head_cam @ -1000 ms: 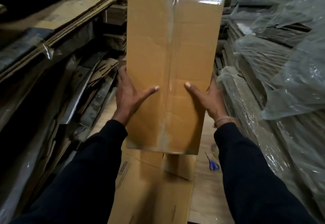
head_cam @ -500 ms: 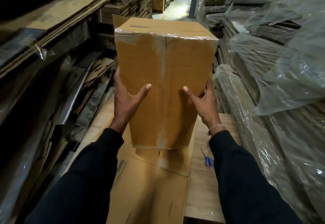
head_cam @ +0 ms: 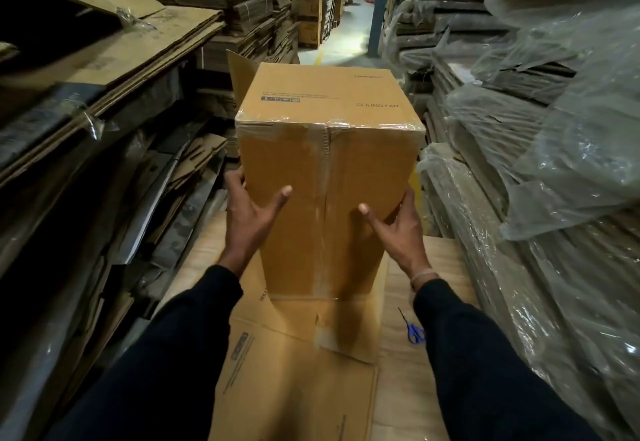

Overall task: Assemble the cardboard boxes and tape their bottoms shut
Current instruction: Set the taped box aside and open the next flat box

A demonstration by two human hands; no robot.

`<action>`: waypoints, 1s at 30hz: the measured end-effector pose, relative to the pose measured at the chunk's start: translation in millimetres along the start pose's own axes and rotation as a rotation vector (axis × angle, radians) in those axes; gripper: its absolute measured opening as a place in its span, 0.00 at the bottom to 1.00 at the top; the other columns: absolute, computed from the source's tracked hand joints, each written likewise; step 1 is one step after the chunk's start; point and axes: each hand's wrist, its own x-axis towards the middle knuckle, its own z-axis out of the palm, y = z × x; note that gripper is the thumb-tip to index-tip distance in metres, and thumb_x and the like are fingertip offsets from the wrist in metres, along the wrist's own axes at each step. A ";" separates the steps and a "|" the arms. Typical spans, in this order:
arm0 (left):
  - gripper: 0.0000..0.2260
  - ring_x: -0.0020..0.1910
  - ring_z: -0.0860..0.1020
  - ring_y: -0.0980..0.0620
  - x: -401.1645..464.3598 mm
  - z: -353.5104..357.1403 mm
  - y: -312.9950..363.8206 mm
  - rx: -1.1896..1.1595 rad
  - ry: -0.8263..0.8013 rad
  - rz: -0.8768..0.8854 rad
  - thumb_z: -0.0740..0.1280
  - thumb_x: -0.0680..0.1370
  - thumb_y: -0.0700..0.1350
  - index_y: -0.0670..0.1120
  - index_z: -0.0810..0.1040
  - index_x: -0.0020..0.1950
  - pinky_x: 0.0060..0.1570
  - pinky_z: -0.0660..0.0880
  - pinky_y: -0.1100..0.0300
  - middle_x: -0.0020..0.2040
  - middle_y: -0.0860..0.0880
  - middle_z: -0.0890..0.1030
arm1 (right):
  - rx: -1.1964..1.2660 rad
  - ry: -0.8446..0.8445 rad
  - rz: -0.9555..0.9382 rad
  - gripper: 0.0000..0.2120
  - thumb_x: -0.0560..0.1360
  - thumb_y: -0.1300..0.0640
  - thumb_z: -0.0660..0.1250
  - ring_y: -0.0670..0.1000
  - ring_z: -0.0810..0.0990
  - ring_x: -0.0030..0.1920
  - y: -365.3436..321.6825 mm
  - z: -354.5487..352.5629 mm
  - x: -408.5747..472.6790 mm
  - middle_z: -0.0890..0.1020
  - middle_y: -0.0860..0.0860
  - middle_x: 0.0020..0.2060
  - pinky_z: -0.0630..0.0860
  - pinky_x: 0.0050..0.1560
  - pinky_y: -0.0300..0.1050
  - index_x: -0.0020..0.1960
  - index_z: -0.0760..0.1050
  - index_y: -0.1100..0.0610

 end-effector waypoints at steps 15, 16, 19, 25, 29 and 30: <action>0.22 0.55 0.77 0.54 76.1 -28.8 109.0 0.288 -0.004 0.044 0.71 0.80 0.60 0.46 0.77 0.66 0.43 0.70 0.67 0.58 0.53 0.78 | 0.201 -0.036 0.115 0.25 0.84 0.48 0.67 0.45 0.79 0.59 -138.2 -43.9 64.7 0.79 0.40 0.54 0.78 0.60 0.45 0.79 0.68 0.49; 0.22 0.55 0.77 0.55 71.2 -30.6 109.7 0.293 0.002 0.048 0.71 0.80 0.60 0.46 0.77 0.67 0.42 0.69 0.68 0.58 0.53 0.78 | 0.198 -0.036 0.095 0.26 0.84 0.48 0.68 0.43 0.78 0.59 -136.3 -45.3 58.7 0.78 0.38 0.54 0.78 0.61 0.44 0.80 0.67 0.49; 0.23 0.57 0.79 0.53 53.4 -35.9 107.8 0.257 0.021 0.080 0.72 0.78 0.62 0.48 0.78 0.66 0.51 0.77 0.60 0.60 0.51 0.81 | 0.192 -0.054 0.072 0.29 0.83 0.47 0.69 0.44 0.78 0.62 -131.6 -52.6 42.5 0.79 0.41 0.60 0.76 0.69 0.49 0.81 0.64 0.49; 0.28 0.59 0.79 0.56 1.4 -46.5 113.0 0.226 0.068 0.125 0.72 0.77 0.64 0.50 0.76 0.70 0.57 0.79 0.60 0.63 0.54 0.81 | 0.222 -0.076 -0.024 0.31 0.82 0.46 0.70 0.46 0.78 0.67 -118.5 -66.7 -6.1 0.79 0.45 0.67 0.76 0.73 0.52 0.81 0.62 0.49; 0.31 0.62 0.79 0.56 -35.7 -57.7 114.7 0.203 0.074 0.144 0.72 0.76 0.65 0.51 0.73 0.74 0.62 0.79 0.56 0.66 0.52 0.80 | 0.267 -0.097 -0.068 0.30 0.83 0.48 0.70 0.45 0.79 0.68 -116.2 -73.2 -39.5 0.79 0.45 0.68 0.75 0.73 0.51 0.81 0.62 0.48; 0.30 0.62 0.79 0.57 -45.8 -60.3 115.9 0.195 0.069 0.151 0.72 0.77 0.64 0.51 0.72 0.74 0.62 0.79 0.58 0.66 0.53 0.79 | 0.273 -0.106 -0.073 0.29 0.83 0.48 0.70 0.45 0.79 0.68 -115.2 -74.0 -47.0 0.80 0.46 0.68 0.75 0.74 0.52 0.80 0.64 0.48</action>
